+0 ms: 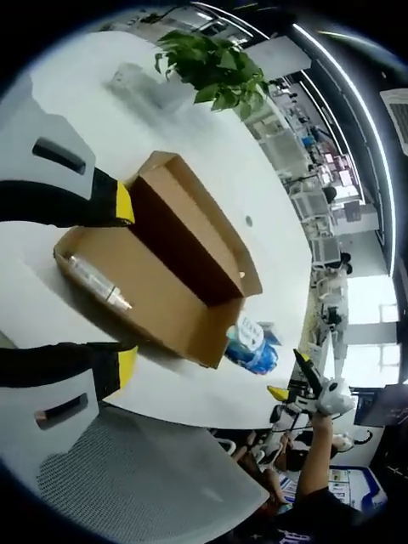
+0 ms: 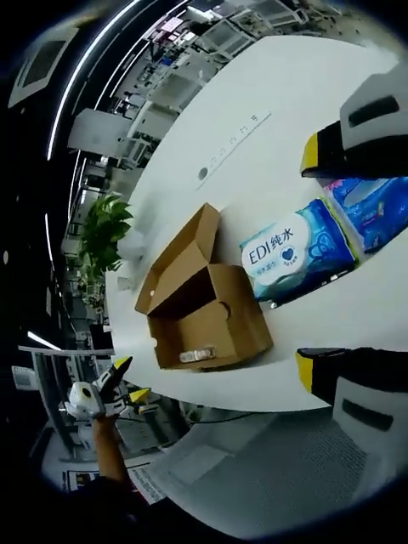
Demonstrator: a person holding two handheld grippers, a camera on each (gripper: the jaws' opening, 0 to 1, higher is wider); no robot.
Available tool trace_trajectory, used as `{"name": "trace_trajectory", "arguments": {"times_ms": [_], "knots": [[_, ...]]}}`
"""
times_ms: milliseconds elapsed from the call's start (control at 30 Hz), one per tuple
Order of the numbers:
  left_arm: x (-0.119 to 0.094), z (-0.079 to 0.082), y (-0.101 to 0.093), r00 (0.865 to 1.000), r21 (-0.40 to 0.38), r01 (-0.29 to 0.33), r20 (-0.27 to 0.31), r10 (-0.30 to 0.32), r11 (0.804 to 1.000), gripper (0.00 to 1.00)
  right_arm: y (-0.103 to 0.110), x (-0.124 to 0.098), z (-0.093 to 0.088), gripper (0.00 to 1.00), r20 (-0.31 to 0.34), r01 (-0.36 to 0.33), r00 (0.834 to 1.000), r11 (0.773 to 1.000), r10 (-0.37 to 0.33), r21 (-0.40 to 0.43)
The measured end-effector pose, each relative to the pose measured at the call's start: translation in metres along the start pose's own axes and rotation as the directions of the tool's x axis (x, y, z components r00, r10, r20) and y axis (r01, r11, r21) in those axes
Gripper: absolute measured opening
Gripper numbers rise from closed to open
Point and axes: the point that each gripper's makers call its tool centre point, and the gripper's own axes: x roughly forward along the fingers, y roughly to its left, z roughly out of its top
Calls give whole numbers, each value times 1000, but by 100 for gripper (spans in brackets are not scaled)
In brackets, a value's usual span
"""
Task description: Operate the shoe box by opening the lid, removing the specified soft item, and placing it in the target area until the item is outside and the box remains undamaged.
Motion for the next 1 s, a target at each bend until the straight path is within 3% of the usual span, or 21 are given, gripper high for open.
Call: {"name": "trace_trajectory", "arguments": {"times_ms": [267, 567, 767, 1000], "knots": [[16, -1, 11, 997, 50, 45, -65, -42, 998, 47, 13, 2, 7, 94, 33, 3, 999, 999, -4, 35], [42, -13, 15, 977, 122, 135, -180, -112, 983, 46, 32, 6, 20, 99, 78, 12, 997, 998, -17, 69], [54, -24, 15, 956, 171, 190, -254, -143, 967, 46, 51, 10, 25, 99, 90, -3, 996, 997, -3, 72], [68, -41, 12, 920, 219, 263, -350, -175, 940, 44, 69, 15, 27, 99, 96, -19, 995, 997, 12, 75]]}}
